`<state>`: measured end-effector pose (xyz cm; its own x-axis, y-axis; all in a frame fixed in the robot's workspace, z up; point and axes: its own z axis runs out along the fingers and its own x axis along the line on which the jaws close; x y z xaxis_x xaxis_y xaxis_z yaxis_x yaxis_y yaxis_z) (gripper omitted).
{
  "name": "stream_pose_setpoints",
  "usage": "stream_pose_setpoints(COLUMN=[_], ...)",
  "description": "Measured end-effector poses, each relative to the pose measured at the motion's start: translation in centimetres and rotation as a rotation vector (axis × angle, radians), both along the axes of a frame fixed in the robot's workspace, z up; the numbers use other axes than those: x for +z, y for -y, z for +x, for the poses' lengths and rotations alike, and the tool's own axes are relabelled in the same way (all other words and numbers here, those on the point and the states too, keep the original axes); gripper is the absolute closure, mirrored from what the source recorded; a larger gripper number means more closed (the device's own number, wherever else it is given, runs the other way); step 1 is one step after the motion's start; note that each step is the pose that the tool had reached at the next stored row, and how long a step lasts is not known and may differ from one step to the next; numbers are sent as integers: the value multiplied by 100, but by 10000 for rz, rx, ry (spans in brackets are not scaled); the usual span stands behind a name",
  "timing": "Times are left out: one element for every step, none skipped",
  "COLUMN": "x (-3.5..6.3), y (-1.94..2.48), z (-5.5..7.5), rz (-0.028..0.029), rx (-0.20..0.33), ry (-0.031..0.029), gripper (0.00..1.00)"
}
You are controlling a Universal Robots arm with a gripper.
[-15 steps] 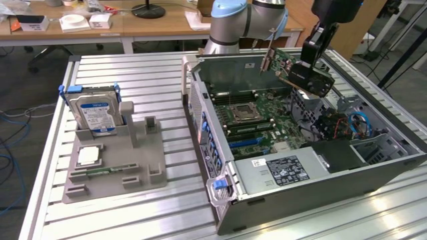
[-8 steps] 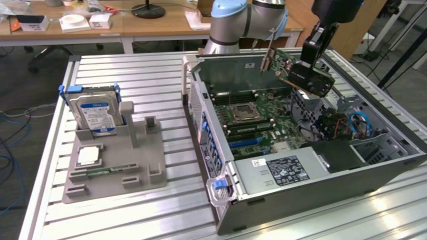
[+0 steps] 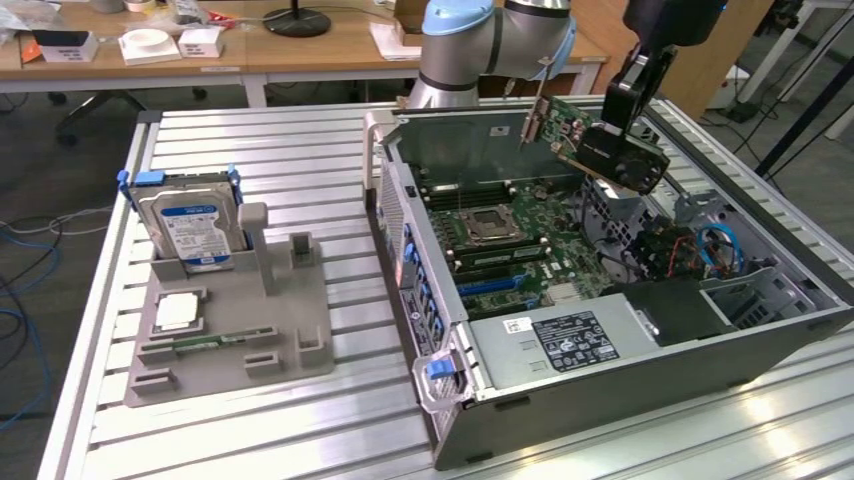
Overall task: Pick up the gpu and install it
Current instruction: 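Insert the gpu into the slot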
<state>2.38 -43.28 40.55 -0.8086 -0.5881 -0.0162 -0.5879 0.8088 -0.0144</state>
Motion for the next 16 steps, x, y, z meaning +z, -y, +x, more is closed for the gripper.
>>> stream_pose_setpoints(x=[0, 0, 0, 0, 0, 0, 0, 0, 0, 0, 0, 0, 0, 0, 0, 0], y=[0, 0, 0, 0, 0, 0, 0, 0, 0, 0, 0, 0, 0, 0, 0, 0], z=[1, 0, 0, 0, 0, 0, 0, 1, 2, 3, 5, 7, 8, 9, 9, 9], rz=[0, 0, -1, 0, 0, 0, 0, 0, 1, 1, 1, 1, 2, 2, 2, 2], rx=[7, 7, 8, 8, 8, 8, 13, 53, 135, 235, 344, 440, 539, 634, 726, 811], ry=[0, 0, 0, 0, 0, 0, 0, 0, -1, -1, 0, 0, 0, 0, 0, 0], gripper=[74, 74, 74, 74, 74, 74, 74, 74, 74, 74, 74, 74, 74, 74, 74, 74])
